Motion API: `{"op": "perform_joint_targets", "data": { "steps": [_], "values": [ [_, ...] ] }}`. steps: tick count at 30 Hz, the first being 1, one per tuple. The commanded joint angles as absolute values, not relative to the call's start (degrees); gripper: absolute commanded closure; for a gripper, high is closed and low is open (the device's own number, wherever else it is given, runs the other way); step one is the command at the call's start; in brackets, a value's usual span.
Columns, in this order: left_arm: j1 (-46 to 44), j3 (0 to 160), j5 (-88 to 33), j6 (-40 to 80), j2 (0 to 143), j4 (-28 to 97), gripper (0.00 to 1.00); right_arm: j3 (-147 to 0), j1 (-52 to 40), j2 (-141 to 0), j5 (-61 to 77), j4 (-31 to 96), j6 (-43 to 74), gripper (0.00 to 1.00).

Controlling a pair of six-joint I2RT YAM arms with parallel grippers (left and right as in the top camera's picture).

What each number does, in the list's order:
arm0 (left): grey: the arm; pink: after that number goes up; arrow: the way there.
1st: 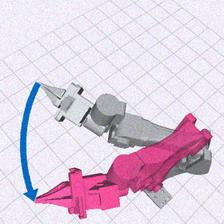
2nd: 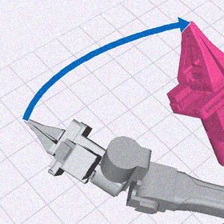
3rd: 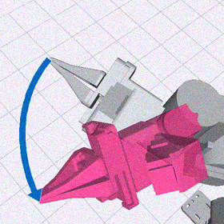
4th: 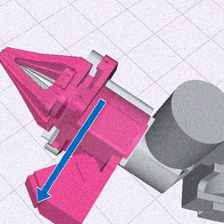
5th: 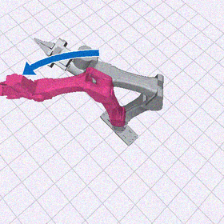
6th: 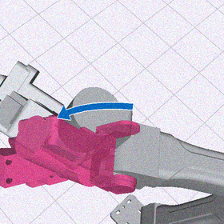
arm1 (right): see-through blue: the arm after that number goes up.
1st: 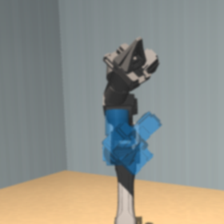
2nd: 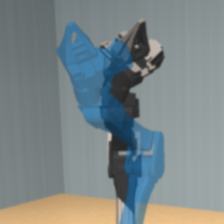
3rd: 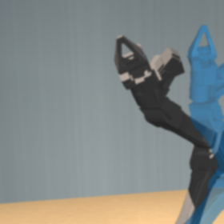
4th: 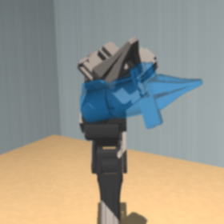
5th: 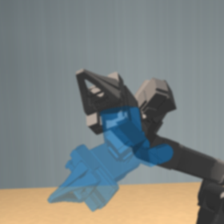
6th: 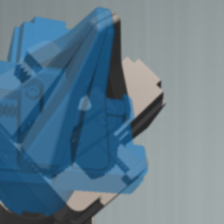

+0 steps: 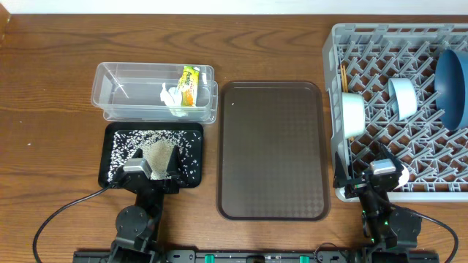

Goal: Sort waste into correct bins and load items into the dishwasher rack

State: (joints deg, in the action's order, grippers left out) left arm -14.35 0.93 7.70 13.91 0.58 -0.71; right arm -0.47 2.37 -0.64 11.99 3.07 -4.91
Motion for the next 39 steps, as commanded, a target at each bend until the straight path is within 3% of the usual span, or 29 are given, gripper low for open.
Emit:
{"op": "perform_joint_targets", "data": {
  "steps": [1,39],
  "values": [
    [-14.4,0.2,8.6,13.8,0.1,-1.5,0.05,-0.3,3.0,-0.4,12.2,3.1,-5.2,0.01],
    [-14.4,0.2,8.6,13.8,0.2,-0.1,0.05,-0.3,3.0,-0.4,12.2,3.1,-5.2,0.01]
  ]
}}
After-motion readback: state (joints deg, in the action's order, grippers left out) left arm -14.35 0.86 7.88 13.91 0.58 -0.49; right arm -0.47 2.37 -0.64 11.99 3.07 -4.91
